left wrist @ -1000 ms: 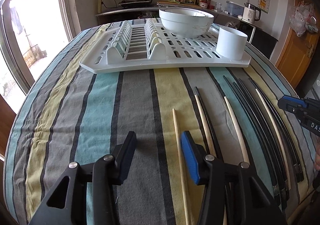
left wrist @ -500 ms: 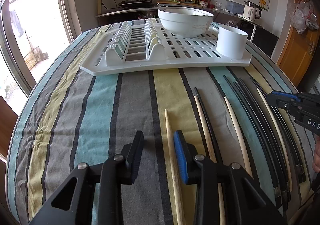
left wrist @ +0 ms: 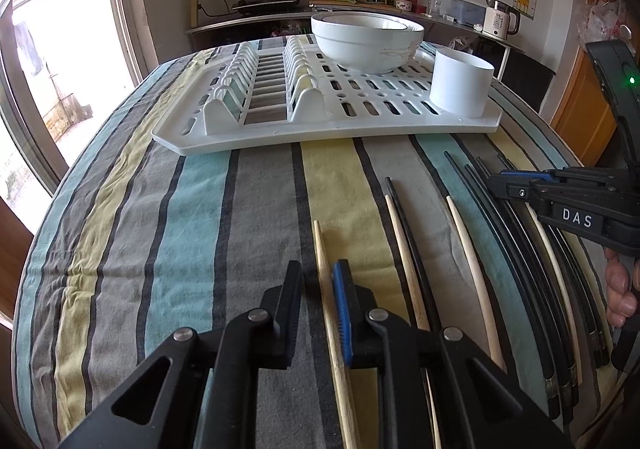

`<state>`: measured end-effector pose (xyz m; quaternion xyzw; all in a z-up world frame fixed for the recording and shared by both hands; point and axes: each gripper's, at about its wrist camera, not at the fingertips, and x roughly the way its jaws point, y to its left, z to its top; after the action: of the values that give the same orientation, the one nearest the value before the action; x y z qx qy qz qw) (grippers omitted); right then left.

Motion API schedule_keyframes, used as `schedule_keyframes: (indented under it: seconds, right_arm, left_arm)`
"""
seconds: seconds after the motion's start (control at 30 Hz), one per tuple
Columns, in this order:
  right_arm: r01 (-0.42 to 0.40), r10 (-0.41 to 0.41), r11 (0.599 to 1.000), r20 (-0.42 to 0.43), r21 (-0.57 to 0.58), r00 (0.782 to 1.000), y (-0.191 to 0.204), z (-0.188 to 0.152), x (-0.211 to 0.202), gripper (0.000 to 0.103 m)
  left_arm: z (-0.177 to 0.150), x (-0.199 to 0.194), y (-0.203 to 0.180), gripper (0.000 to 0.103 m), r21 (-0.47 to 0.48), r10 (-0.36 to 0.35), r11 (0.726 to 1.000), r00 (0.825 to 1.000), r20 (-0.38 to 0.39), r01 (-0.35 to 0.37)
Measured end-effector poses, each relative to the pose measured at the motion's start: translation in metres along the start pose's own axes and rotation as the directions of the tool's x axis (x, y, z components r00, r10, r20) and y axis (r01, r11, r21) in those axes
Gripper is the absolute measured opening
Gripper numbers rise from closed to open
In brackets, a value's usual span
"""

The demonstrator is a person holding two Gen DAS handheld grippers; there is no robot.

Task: Organize utensils
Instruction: 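Close the left tool on the wooden chopstick while the right tool closes on the black chopstick, then lift both held chopsticks and carry them over the rack to the white cup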

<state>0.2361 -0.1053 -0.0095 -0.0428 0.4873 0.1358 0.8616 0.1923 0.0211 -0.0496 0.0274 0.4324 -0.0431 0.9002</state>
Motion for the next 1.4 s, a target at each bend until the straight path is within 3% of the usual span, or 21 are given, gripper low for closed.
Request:
schedule_keyframes:
  seconds: [0.03,0.13,0.5,0.97,1.4]
  right_arm:
    - [0.006,-0.006,1.0,-0.001,-0.004,1.0,0.001,0.001,0.001,0.007]
    - [-0.013,0.013,1.0,-0.003,0.003,1.0,0.0,0.002,0.001,0.006]
    - [-0.088,0.084,0.996,0.116,0.031,0.99,-0.003,0.006,-0.05,0.006]
    - [-0.132,0.121,0.991,0.331,0.013,0.936,0.001,0.008,-0.148,0.004]
    - [-0.126,0.11,0.992,0.441,0.007,0.891,-0.001,0.006,-0.191,0.004]
  left_arm:
    - [0.0,0.0,-0.001,0.015,0.007,-0.002,1.0,1.0,-0.001,0.002]
    - [0.001,0.001,-0.002,0.008,0.009,-0.02,1.0,1.0,-0.005,0.021]
    - [0.005,-0.021,0.001,0.006,-0.011,-0.103,0.995,0.994,0.036,0.103]
    - [0.028,-0.104,0.004,0.006,0.012,-0.156,0.988,0.967,0.204,0.156]
    - [0.038,-0.134,0.003,0.006,0.028,-0.15,0.989,0.952,0.267,0.148]
